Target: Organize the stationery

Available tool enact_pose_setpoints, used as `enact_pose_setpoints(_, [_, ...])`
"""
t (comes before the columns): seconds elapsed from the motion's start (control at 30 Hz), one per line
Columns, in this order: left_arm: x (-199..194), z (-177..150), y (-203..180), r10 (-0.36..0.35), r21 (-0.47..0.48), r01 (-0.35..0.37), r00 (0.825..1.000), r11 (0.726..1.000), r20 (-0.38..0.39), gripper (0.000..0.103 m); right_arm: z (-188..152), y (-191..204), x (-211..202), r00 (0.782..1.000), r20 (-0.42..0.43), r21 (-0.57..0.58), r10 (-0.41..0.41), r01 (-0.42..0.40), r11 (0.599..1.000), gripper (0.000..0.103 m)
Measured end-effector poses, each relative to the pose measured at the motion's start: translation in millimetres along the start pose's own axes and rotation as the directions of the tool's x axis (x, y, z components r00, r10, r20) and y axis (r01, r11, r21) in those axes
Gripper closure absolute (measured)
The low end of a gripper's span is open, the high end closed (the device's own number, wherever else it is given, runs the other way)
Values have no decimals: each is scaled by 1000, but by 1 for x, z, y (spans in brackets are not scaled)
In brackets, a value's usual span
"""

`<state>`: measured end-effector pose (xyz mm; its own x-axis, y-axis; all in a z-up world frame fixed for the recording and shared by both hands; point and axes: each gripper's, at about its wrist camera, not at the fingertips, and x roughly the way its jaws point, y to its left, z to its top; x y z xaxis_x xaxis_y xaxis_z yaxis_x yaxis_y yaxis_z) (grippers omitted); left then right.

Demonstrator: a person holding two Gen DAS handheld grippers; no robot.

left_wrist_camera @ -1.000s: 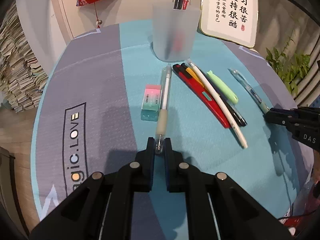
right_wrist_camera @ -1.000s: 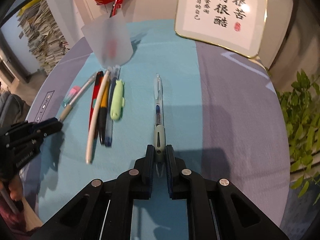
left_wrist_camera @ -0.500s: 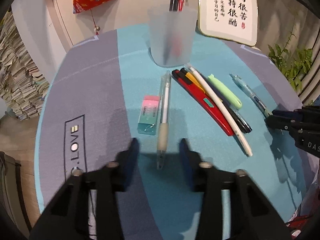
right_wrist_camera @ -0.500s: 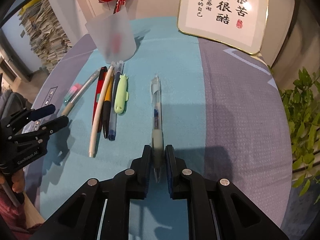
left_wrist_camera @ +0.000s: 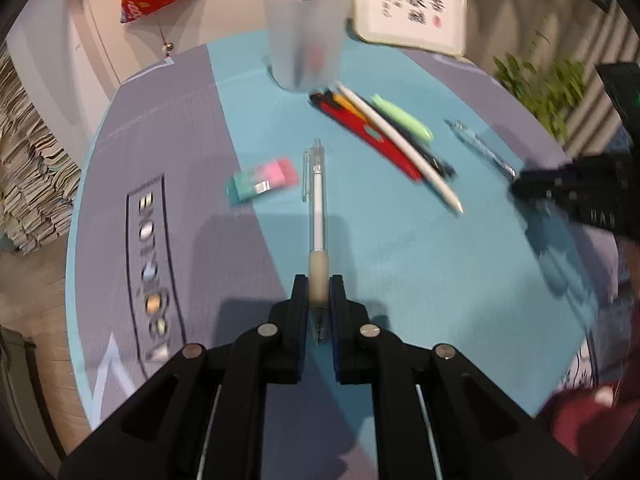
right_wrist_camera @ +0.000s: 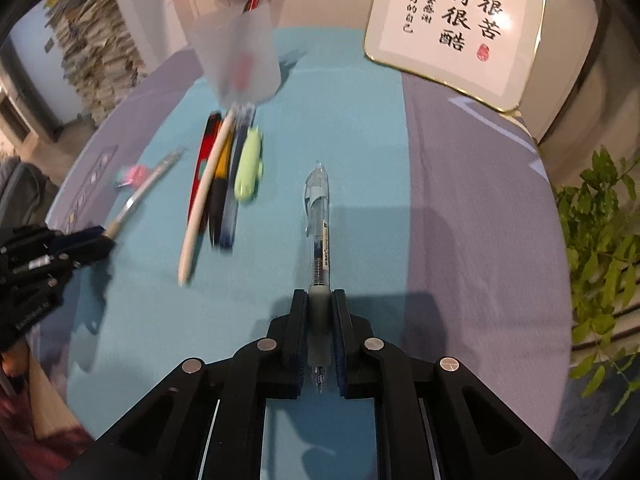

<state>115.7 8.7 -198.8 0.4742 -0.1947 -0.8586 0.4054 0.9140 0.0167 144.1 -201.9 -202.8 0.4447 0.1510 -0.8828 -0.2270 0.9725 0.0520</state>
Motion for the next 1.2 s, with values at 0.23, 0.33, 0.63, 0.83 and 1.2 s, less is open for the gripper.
enact_pose_setpoints(0.23, [5, 9, -3, 54, 6, -54, 998, 999, 24, 56, 2, 10, -1, 1000, 3, -56, -26, 26, 998, 73])
enact_pose_setpoints(0.33, [13, 23, -5, 74, 18, -75, 997, 997, 29, 57, 16, 14, 4, 999, 16, -68, -38, 39, 997, 64])
enact_pose_setpoints(0.63, [33, 56, -6, 50, 6, -50, 999, 999, 9, 66, 48, 14, 20, 998, 12, -68, -66, 66, 996, 64])
enact_pose_setpoints(0.83, [39, 69, -8, 13, 15, -13, 1000, 1000, 2, 90, 58, 13, 27, 999, 9, -55, -48, 48, 997, 69])
enact_pose_setpoints(1.2, [-11, 75, -7, 32, 12, -34, 993, 999, 110, 91, 59, 5, -21, 990, 140, 29, 31, -36, 999, 87])
